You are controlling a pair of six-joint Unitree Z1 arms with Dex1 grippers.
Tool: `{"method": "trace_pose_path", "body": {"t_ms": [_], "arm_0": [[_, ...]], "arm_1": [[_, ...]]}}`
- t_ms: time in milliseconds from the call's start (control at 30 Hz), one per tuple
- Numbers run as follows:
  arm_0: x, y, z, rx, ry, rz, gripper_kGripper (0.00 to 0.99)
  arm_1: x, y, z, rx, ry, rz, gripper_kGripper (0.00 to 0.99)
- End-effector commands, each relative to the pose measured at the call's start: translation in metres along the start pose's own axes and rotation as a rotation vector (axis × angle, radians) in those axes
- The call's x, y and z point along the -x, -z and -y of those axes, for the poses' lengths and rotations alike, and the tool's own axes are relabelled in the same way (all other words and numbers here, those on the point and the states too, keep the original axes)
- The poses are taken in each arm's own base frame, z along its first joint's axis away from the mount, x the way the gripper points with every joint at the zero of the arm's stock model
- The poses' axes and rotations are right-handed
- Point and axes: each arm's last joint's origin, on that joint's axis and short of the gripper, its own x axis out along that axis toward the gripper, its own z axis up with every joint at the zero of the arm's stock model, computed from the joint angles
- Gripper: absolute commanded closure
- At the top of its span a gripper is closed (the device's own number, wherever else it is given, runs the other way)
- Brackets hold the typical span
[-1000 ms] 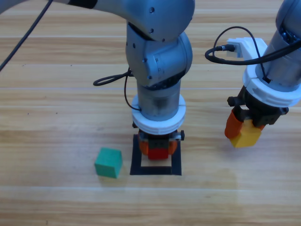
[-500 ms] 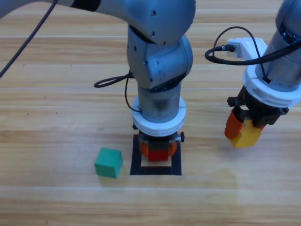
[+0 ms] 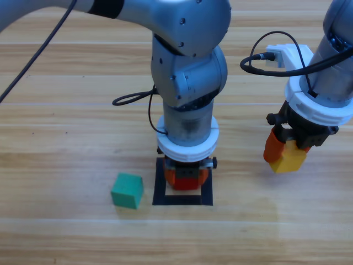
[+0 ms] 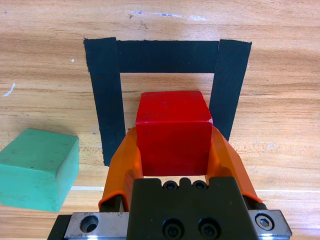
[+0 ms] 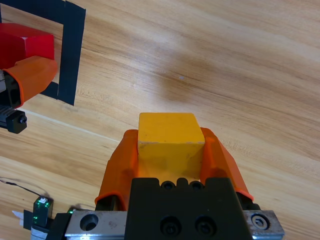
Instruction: Stack the blocks in the rectangular block: red at the bottom, yellow in the middle, green on top
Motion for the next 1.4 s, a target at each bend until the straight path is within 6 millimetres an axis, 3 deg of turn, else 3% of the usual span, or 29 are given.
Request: {"method": "trace_pose_path", "body": {"t_ms": [33, 167, 400, 600, 833, 1200, 1300, 1400], "arm_0": [[-0.031, 0.015, 0.007, -0.030, -0.058, -0.042, 0.863], [-0.032, 0.016, 0.007, -0.027, -0.059, -0.042, 0.771], [-0.028, 0.018, 0.002, -0.023, -0.065, -0.044, 0.768], [-0.024, 0.022, 0.003, -0.018, -0.061, -0.041, 0.665], [-0.024, 0.023, 0.004, -0.020, -0.059, -0.038, 0.643], [-0.022, 0.032, 0.013, -0.018, -0.040, -0.027, 0.142], [-0.019, 0.033, 0.014, -0.015, -0.033, -0.023, 0.076], [-0.015, 0.032, 0.014, -0.006, -0.025, -0.016, 0.070]], "arm_1": [[-0.025, -0.001, -0.008, 0.021, 0.011, -0.071, 0.990], [-0.025, -0.001, -0.008, 0.023, 0.010, -0.070, 0.990], [-0.025, -0.001, -0.008, 0.021, 0.013, -0.071, 0.990], [-0.025, -0.001, -0.007, 0.020, 0.014, -0.073, 0.990], [-0.025, 0.000, -0.005, 0.016, 0.017, -0.075, 0.990], [-0.025, 0.000, -0.003, 0.010, 0.023, -0.075, 0.990], [-0.025, 0.001, -0.002, 0.010, 0.025, -0.076, 0.990], [-0.022, 0.002, -0.002, 0.009, 0.022, -0.070, 0.990]]}}
